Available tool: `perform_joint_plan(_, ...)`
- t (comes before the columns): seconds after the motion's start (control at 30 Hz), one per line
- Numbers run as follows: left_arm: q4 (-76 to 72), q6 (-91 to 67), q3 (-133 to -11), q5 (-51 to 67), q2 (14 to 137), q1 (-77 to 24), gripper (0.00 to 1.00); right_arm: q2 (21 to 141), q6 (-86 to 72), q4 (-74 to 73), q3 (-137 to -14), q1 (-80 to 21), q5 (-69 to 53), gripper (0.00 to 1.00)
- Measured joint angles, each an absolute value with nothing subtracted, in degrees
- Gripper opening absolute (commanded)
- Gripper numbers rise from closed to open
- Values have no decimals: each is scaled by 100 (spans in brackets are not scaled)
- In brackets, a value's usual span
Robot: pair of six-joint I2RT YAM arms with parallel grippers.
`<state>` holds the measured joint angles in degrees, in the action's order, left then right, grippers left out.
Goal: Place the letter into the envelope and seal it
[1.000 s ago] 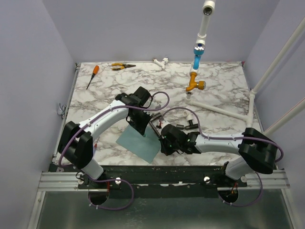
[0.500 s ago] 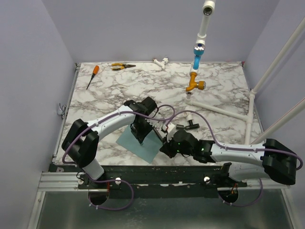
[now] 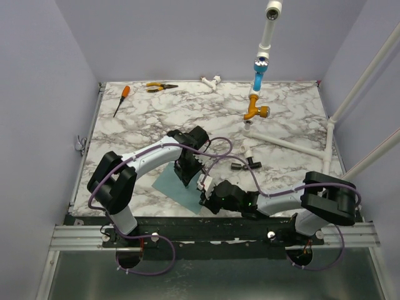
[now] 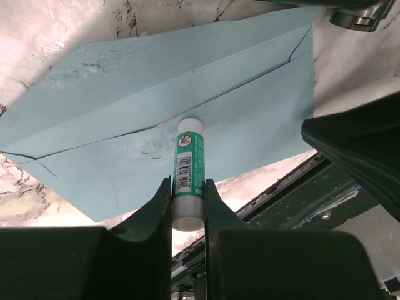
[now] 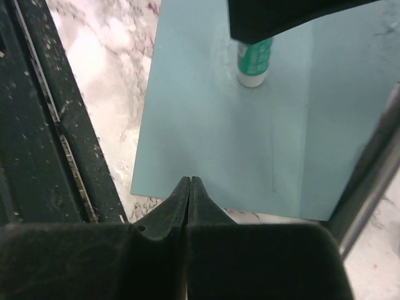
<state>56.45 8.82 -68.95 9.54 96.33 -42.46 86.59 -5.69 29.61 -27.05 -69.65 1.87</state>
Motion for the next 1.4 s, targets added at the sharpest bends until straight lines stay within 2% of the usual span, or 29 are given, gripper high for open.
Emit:
perform_joint_plan(0.27, 5664, 982, -6897, 832, 9644, -4248, 0, 9430, -270, 3288, -3048, -7196, 602, 1)
perform_joint_plan(0.87, 5793, 1813, -7061, -357, 9800, -4285, 0, 9271, -473, 3063, -2982, -7242, 849, 1)
perform_joint_plan(1.4, 6080, 1671, -7120, 589, 9826, -4720, 0, 9266, -519, 3059, -2982, -7251, 878, 1)
